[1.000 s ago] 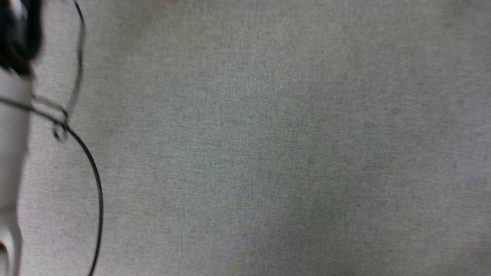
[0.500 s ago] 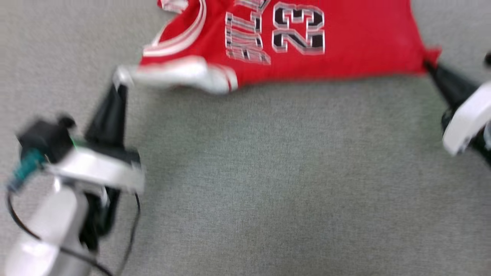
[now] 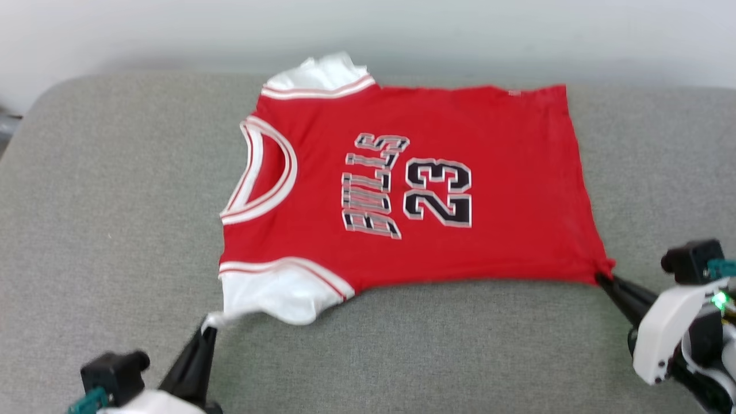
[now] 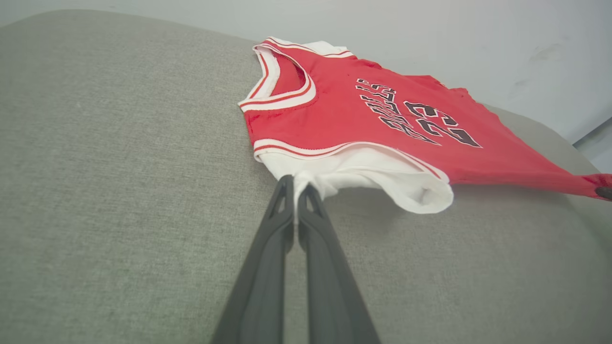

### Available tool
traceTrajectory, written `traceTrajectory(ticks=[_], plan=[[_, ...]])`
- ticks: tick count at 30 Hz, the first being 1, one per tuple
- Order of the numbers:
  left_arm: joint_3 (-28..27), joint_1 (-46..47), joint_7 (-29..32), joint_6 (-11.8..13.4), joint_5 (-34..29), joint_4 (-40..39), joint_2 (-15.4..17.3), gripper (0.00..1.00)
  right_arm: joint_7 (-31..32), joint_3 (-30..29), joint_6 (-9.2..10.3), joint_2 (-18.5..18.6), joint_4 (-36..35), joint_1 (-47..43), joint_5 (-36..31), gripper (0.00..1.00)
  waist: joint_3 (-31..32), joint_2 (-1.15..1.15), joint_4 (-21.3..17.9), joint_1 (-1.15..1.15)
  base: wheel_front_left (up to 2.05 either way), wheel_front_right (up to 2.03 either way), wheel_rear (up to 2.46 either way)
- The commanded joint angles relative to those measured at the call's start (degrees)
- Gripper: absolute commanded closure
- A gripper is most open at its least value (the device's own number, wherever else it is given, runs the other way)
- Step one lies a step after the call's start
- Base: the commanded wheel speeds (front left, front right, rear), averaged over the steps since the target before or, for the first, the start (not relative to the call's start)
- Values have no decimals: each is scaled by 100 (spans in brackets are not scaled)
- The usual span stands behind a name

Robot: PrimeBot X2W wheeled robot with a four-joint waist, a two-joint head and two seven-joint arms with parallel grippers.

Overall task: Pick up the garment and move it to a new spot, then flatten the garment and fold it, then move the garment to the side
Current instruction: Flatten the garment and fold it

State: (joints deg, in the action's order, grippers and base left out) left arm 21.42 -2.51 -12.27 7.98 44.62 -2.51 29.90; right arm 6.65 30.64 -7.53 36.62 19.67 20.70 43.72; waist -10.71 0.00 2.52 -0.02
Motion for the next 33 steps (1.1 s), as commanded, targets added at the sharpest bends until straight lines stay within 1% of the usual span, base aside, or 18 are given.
traceTrajectory(ticks=[1, 7, 11, 13, 16, 19, 22, 25, 29, 33], plan=[[8, -196, 25, 38, 44, -15, -7, 100, -5, -47, 8, 14, -19, -216, 40, 100, 245, 0, -24, 2, 0, 0, 0], [100, -989, 116, 69, 364, -30, -50, 100, 75, -106, 8, 66, -164, -991, 132, 100, 667, 0, -63, 2, 0, 0, 0], [88, -1415, 127, 160, 501, -74, -33, 100, 156, -195, 8, 123, -341, -1474, 144, 100, 848, 0, -63, 2, 0, 0, 0], [97, -1591, 125, 211, 552, -86, -37, 100, 185, -276, 8, 143, -422, -1720, 176, 100, 926, 0, -45, 2, 0, 0, 0], [136, -1787, 124, 219, 638, -133, -109, 100, 216, -406, 8, 169, -577, -2100, 210, 100, 1023, 0, -6, 2, 0, 0, 0], [151, -1954, 120, 254, 656, -124, -88, 100, 252, -545, 8, 194, -721, -2415, 216, 100, 1087, 0, 21, 2, 0, 0, 0], [177, -2010, 144, 244, 667, -109, -75, 100, 327, -675, 8, 185, -840, -2601, 175, 100, 1112, 0, 31, 2, 0, 0, 0], [190, -1878, 165, 222, 618, -71, -48, 100, 393, -778, 8, 125, -900, -2643, 118, 100, 1119, 0, 37, 2, 0, 0, 0], [270, -1631, 218, 167, 476, -43, 11, 100, 479, -868, 9, 21, -944, -2555, 68, 100, 1110, 0, 30, 2, 0, 0, 0], [303, -1288, 304, 112, 305, -48, 141, 100, 535, -926, 9, -47, -987, -2404, 38, 100, 1068, 0, 1, 2, 0, 0, 0]])
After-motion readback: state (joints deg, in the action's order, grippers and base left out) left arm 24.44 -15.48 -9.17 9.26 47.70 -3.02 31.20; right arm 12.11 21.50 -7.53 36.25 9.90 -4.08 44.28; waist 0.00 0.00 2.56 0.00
